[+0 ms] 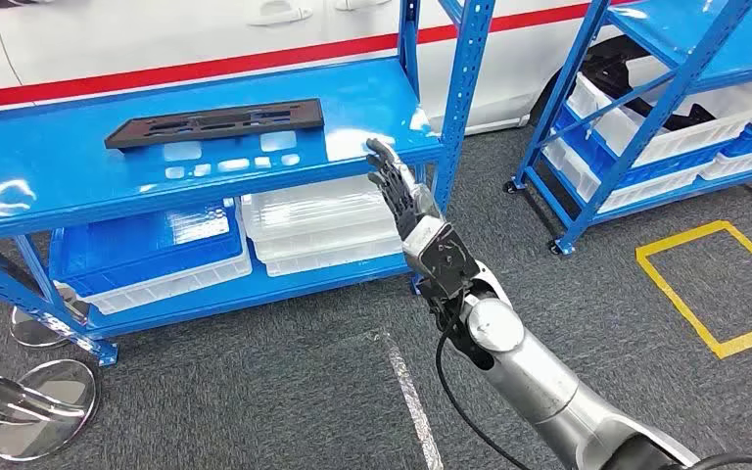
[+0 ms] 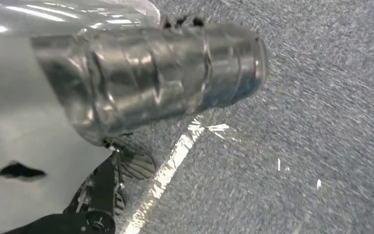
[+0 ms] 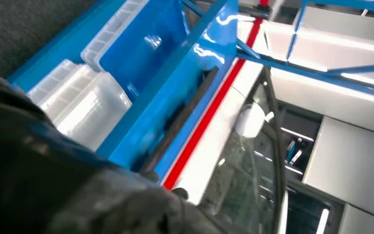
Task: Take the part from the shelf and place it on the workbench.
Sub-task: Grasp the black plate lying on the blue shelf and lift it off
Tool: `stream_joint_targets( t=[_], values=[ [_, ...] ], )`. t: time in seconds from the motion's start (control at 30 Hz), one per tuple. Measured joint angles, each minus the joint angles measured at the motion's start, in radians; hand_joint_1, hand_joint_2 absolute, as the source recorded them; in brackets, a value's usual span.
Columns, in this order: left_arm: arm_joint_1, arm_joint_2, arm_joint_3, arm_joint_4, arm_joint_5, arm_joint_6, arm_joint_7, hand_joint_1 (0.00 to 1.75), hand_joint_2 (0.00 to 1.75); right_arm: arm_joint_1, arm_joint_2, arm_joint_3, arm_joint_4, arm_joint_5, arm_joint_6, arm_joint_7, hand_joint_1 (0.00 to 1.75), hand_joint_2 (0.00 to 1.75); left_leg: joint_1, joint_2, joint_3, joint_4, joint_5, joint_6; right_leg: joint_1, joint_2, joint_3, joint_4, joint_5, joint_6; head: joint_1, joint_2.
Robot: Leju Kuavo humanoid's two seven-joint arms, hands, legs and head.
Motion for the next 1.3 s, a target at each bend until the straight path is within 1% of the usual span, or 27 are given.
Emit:
stream_joint_targets(
  t=[0.07, 0.1, 0.2, 0.23, 0.27, 0.3, 0.37, 0.4, 0.43, 0.47, 0.57, 0.63, 0.7, 0.73, 0.77, 0.8, 0.83, 0.9, 0.93, 0.97, 1.03, 1.07, 1.1, 1.17, 1.23, 1.27, 1.3],
  values=[
    [0.002, 0.000, 0.000, 0.000, 0.000, 0.000, -0.001, 0.00, 0.00, -0.001, -0.001, 0.000, 0.000, 0.000, -0.001, 0.000, 0.00, 0.00, 0.003, 0.000, 0.018, -0.007, -0.003, 0.005, -0.002, -0.001, -0.011, 0.027, -0.011, 0.003, 0.002, 0.000],
    [0.002, 0.000, 0.000, 0.000, 0.000, -0.001, -0.002, 0.00, 0.00, -0.002, -0.002, 0.000, 0.000, 0.000, -0.001, 0.001, 0.00, 0.00, 0.005, 0.000, 0.034, -0.011, -0.007, 0.011, -0.003, -0.001, -0.031, 0.065, -0.025, 0.007, 0.003, 0.000],
    [0.000, 0.000, -0.001, 0.000, 0.000, -0.002, -0.002, 0.00, 0.00, 0.001, -0.004, 0.000, 0.000, 0.000, -0.002, 0.001, 0.00, 0.00, 0.005, -0.001, 0.059, -0.013, -0.028, 0.019, -0.004, 0.000, -0.150, 0.238, -0.084, 0.015, 0.004, 0.000],
    [0.001, 0.000, -0.001, 0.000, 0.000, -0.002, -0.002, 0.00, 0.00, 0.004, -0.004, 0.000, 0.000, 0.001, -0.002, 0.002, 0.00, 0.00, 0.005, -0.001, 0.068, -0.012, -0.037, 0.019, -0.004, 0.000, -0.182, 0.267, -0.087, 0.017, 0.004, 0.000],
    [0.002, 0.000, -0.001, 0.000, 0.000, -0.002, -0.002, 0.00, 0.00, 0.006, -0.005, 0.000, 0.000, 0.001, -0.002, 0.002, 0.00, 0.00, 0.005, -0.002, 0.080, -0.011, -0.047, 0.018, -0.005, -0.001, -0.197, 0.261, -0.071, 0.018, 0.004, 0.000],
    [0.004, -0.001, -0.001, 0.000, 0.000, -0.002, -0.002, 0.00, 0.00, 0.008, -0.005, 0.000, 0.000, 0.001, -0.002, 0.002, 0.00, 0.00, 0.006, -0.002, 0.095, -0.010, -0.058, 0.015, -0.005, -0.001, -0.194, 0.220, -0.038, 0.018, 0.004, 0.000],
    [0.005, -0.002, -0.002, 0.000, 0.000, -0.002, -0.002, 0.00, 0.00, 0.008, -0.007, 0.000, 0.000, 0.001, -0.002, 0.002, 0.00, 0.00, 0.008, -0.003, 0.128, -0.010, -0.086, 0.007, -0.005, -0.002, -0.160, 0.094, 0.054, 0.013, 0.004, 0.000],
    [0.003, -0.003, -0.002, 0.000, 0.000, -0.002, -0.002, 0.00, 0.00, 0.009, -0.007, 0.000, 0.001, 0.002, -0.002, 0.002, 0.00, 0.00, 0.007, -0.003, 0.140, -0.010, -0.098, 0.001, -0.003, -0.001, -0.148, 0.044, 0.082, 0.008, 0.003, 0.000],
    [0.001, -0.003, -0.003, 0.001, 0.000, -0.002, -0.002, 0.00, 0.00, 0.008, -0.007, 0.000, 0.002, 0.002, -0.002, 0.003, 0.00, 0.00, 0.007, -0.002, 0.144, -0.012, -0.108, -0.005, 0.000, 0.000, -0.142, 0.018, 0.099, 0.001, 0.001, 0.000],
    [-0.001, -0.003, -0.004, 0.001, 0.000, -0.002, -0.002, 0.00, 0.00, 0.008, -0.008, 0.000, 0.002, 0.003, -0.001, 0.003, 0.00, 0.00, 0.006, -0.002, 0.147, -0.014, -0.114, -0.012, 0.003, 0.002, -0.142, 0.011, 0.100, -0.007, -0.001, 0.000],
    [-0.004, -0.004, -0.006, 0.002, -0.004, -0.002, -0.003, 0.00, 0.00, 0.010, -0.008, 0.000, 0.001, 0.006, 0.001, 0.005, 0.00, 0.00, 0.007, 0.001, 0.145, 0.016, -0.115, -0.027, 0.000, 0.006, -0.125, 0.003, 0.081, -0.030, -0.004, 0.000],
    [-0.005, -0.005, -0.007, 0.002, -0.007, -0.003, -0.003, 0.00, 0.00, 0.006, -0.008, 0.000, 0.000, 0.012, 0.007, 0.007, 0.00, 0.00, 0.009, 0.002, 0.098, 0.107, -0.126, -0.037, -0.002, 0.005, -0.098, -0.001, 0.062, -0.039, -0.005, 0.000],
    [-0.006, -0.005, -0.009, 0.002, -0.007, -0.005, -0.004, 0.00, 0.00, 0.003, -0.008, 0.000, 0.000, 0.017, 0.015, 0.010, 0.00, 0.00, 0.011, 0.002, 0.012, 0.227, -0.171, -0.046, -0.001, 0.004, -0.074, -0.001, 0.041, -0.042, -0.005, 0.000],
    [-0.005, -0.005, -0.010, 0.002, -0.007, -0.007, -0.004, 0.00, 0.00, 0.003, -0.008, 0.000, 0.000, 0.018, 0.019, 0.012, 0.00, 0.00, 0.011, 0.002, -0.029, 0.268, -0.196, -0.048, 0.000, 0.003, -0.061, -0.001, 0.029, -0.043, -0.005, 0.000],
    [-0.003, -0.005, -0.010, 0.002, -0.008, -0.008, -0.004, 0.00, 0.00, 0.003, -0.008, 0.000, 0.000, 0.018, 0.021, 0.014, 0.00, 0.00, 0.010, 0.002, -0.060, 0.283, -0.209, -0.047, 0.002, 0.004, -0.045, -0.001, 0.017, -0.043, -0.005, 0.000],
    [-0.001, -0.005, -0.011, 0.002, -0.008, -0.010, -0.005, 0.00, 0.00, 0.003, -0.008, 0.001, 0.001, 0.019, 0.024, 0.016, 0.00, 0.00, 0.009, 0.002, -0.076, 0.267, -0.198, -0.042, 0.005, 0.004, -0.027, -0.001, 0.004, -0.043, -0.005, 0.000],
    [0.000, -0.006, -0.011, 0.002, -0.008, -0.011, -0.006, 0.00, 0.00, 0.001, -0.008, 0.001, 0.001, 0.019, 0.027, 0.018, 0.00, 0.00, 0.006, 0.002, -0.079, 0.222, -0.163, -0.033, 0.008, 0.004, -0.008, -0.002, -0.010, -0.043, -0.005, 0.000],
    [0.000, -0.004, -0.011, 0.003, -0.008, -0.011, -0.008, 0.00, 0.00, -0.004, -0.008, 0.002, 0.004, 0.019, 0.032, 0.020, 0.00, 0.00, -0.006, 0.001, -0.069, 0.103, -0.037, -0.005, 0.013, 0.005, 0.022, -0.006, -0.034, -0.042, -0.004, 0.000],
    [0.000, -0.002, -0.012, 0.004, -0.008, -0.010, -0.009, 0.00, 0.00, -0.008, -0.008, 0.004, 0.007, 0.019, 0.035, 0.021, 0.00, 0.00, -0.014, 0.000, -0.062, 0.057, 0.009, 0.010, 0.013, 0.007, 0.031, -0.009, -0.043, -0.039, -0.003, 0.000],
    [-0.001, 0.000, -0.012, 0.006, -0.008, -0.009, -0.010, 0.00, 0.00, -0.010, -0.008, 0.006, 0.010, 0.019, 0.037, 0.023, 0.00, 0.00, -0.021, -0.001, -0.057, 0.031, 0.038, 0.021, 0.011, 0.009, 0.038, -0.015, -0.048, -0.035, -0.003, 0.000],
    [-0.002, 0.002, -0.014, 0.007, -0.009, -0.008, -0.011, 0.00, 0.00, -0.015, -0.008, 0.009, 0.012, 0.019, 0.039, 0.024, 0.00, 0.00, -0.025, -0.001, -0.033, -0.002, 0.039, 0.031, 0.011, 0.010, 0.049, -0.015, -0.044, -0.025, -0.005, 0.000],
    [-0.004, 0.002, -0.014, 0.007, -0.010, -0.008, -0.012, 0.00, 0.00, -0.017, -0.008, 0.010, 0.012, 0.020, 0.039, 0.024, 0.00, 0.00, -0.023, 0.000, -0.015, -0.016, 0.040, 0.032, 0.011, 0.009, 0.046, -0.001, -0.037, -0.021, -0.006, 0.000],
    [-0.004, 0.002, -0.014, 0.007, -0.011, -0.008, -0.012, 0.00, 0.00, -0.020, -0.008, 0.011, 0.012, 0.020, 0.040, 0.023, 0.00, 0.00, -0.020, 0.000, 0.003, -0.031, 0.037, 0.034, 0.011, 0.008, 0.031, 0.034, -0.032, -0.017, -0.006, 0.000],
    [-0.007, 0.002, -0.016, 0.007, -0.014, -0.008, -0.011, 0.00, 0.00, -0.025, -0.008, 0.012, 0.014, 0.021, 0.041, 0.023, 0.00, 0.00, -0.016, -0.001, 0.032, -0.041, 0.026, 0.037, 0.007, 0.006, -0.035, 0.141, -0.047, -0.009, -0.004, 0.000],
    [-0.009, 0.002, -0.020, 0.007, -0.017, -0.007, -0.008, 0.00, 0.00, -0.025, -0.008, 0.013, 0.017, 0.021, 0.043, 0.024, 0.00, 0.00, -0.013, -0.004, 0.056, -0.042, 0.005, 0.037, 0.003, 0.006, -0.116, 0.234, -0.099, 0.000, -0.003, 0.000],
    [-0.008, 0.002, -0.021, 0.007, -0.018, -0.006, -0.006, 0.00, 0.00, -0.025, -0.008, 0.013, 0.019, 0.021, 0.045, 0.024, 0.00, 0.00, -0.012, -0.005, 0.069, -0.040, -0.008, 0.035, 0.000, 0.005, -0.145, 0.248, -0.122, 0.004, -0.003, 0.000],
    [-0.008, 0.002, -0.022, 0.007, -0.019, -0.005, -0.004, 0.00, 0.00, -0.025, -0.008, 0.013, 0.020, 0.021, 0.048, 0.024, 0.00, 0.00, -0.010, -0.007, 0.085, -0.038, -0.022, 0.032, -0.002, 0.004, -0.160, 0.233, -0.126, 0.009, -0.003, 0.000]
  ],
)
